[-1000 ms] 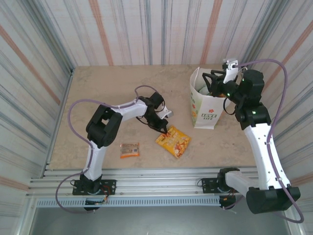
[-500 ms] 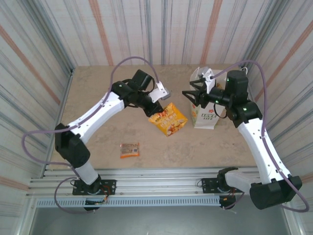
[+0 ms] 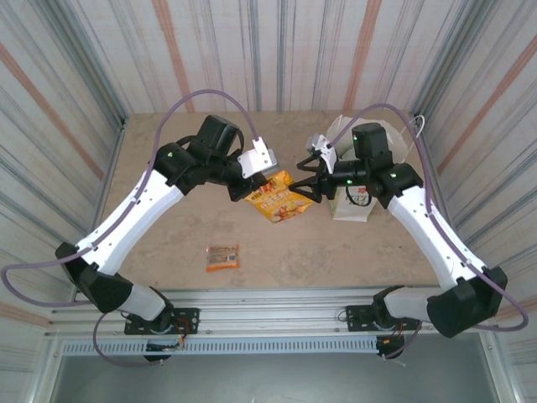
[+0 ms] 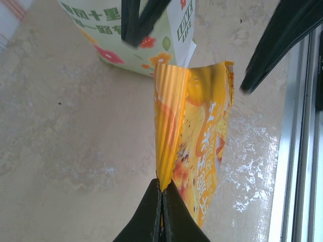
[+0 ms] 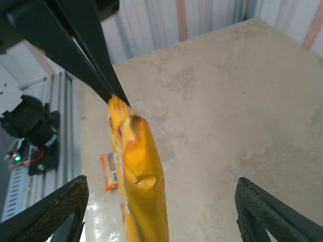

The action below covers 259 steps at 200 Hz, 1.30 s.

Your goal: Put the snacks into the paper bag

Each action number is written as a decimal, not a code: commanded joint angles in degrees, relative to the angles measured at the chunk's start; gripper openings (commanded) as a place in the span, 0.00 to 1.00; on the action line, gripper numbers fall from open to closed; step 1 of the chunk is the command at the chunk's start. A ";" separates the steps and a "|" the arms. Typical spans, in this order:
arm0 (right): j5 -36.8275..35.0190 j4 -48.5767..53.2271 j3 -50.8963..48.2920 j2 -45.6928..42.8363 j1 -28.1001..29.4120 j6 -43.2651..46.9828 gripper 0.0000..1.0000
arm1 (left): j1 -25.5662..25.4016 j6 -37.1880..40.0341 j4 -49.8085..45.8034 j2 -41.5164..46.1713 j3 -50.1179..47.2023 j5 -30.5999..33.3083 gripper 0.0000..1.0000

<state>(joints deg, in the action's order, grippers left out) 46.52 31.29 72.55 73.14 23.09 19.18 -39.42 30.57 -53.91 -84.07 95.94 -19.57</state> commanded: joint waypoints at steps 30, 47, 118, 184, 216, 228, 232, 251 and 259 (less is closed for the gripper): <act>4.92 11.06 6.62 7.16 3.10 3.40 0.58 | -0.75 0.84 3.31 4.50 0.13 2.45 0.00; 5.77 12.12 8.01 8.44 3.10 3.22 0.41 | -0.75 0.46 3.64 5.02 -0.11 3.84 0.00; 1.40 3.76 9.39 4.40 -0.69 -4.55 0.05 | -0.75 -1.97 4.25 7.92 -3.53 11.94 0.47; -10.19 -17.33 6.63 -6.63 -13.93 -22.13 0.07 | -0.83 -3.05 0.56 12.40 -18.98 13.49 0.59; -17.67 -18.38 7.24 -8.45 -21.93 -29.06 0.10 | -1.98 -3.43 -1.92 11.33 -26.10 15.05 0.63; -21.05 -18.13 6.70 -8.97 -24.39 -31.75 0.11 | -2.89 -3.29 -2.92 10.37 -28.00 16.31 0.65; -21.89 -17.96 6.49 -9.06 -25.10 -32.46 0.11 | -3.29 -3.24 -3.22 10.01 -28.51 16.73 0.65; -25.16 -16.15 5.52 -8.76 -27.82 -34.78 0.11 | -3.82 -2.81 -4.25 8.44 -30.85 18.35 0.69; -26.41 -14.98 5.26 -8.35 -28.25 -34.99 0.11 | -3.82 -2.58 -4.36 7.99 -31.63 19.10 0.70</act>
<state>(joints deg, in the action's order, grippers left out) 26.83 14.61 79.26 64.69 -3.27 -10.15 -42.89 28.01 -55.33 -74.87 66.48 -3.62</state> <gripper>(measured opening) 0.110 0.684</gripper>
